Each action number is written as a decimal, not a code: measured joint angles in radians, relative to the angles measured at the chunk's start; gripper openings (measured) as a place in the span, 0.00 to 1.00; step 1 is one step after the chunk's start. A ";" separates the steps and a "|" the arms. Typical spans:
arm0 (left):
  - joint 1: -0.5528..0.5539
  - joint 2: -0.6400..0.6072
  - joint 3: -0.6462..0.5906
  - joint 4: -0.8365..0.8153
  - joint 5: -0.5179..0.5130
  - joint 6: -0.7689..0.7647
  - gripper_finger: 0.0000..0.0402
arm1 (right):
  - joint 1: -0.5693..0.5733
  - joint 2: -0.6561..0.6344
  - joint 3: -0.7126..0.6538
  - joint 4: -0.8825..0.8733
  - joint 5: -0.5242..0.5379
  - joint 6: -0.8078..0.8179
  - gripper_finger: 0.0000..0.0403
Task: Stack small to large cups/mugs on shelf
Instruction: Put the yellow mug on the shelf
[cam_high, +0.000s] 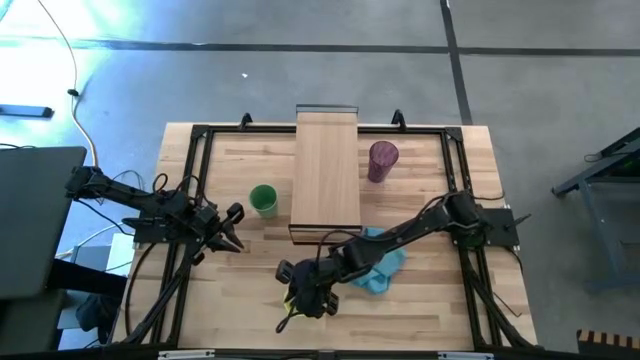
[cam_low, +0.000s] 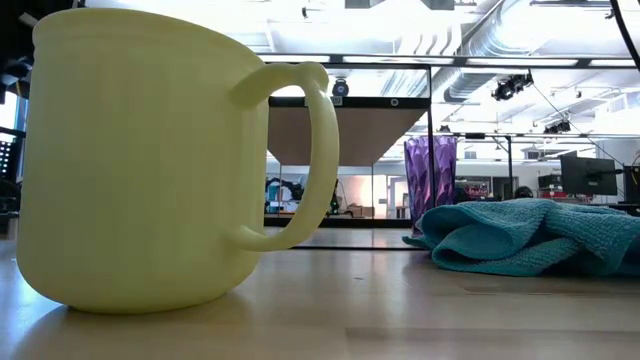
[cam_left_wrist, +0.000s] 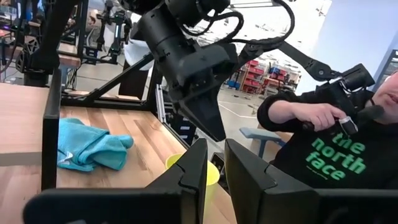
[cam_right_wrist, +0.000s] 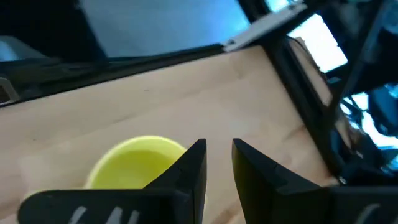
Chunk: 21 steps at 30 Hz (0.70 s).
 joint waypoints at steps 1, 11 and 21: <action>0.000 0.000 0.000 0.000 0.000 0.000 0.12 | 0.000 0.008 0.000 0.016 -0.013 -0.002 0.17; 0.000 0.000 0.000 0.000 -0.002 0.016 0.12 | -0.016 0.057 0.000 0.021 -0.019 0.054 0.17; 0.000 0.000 0.000 -0.023 -0.002 0.015 0.12 | -0.040 0.054 0.019 -0.143 -0.016 0.217 0.17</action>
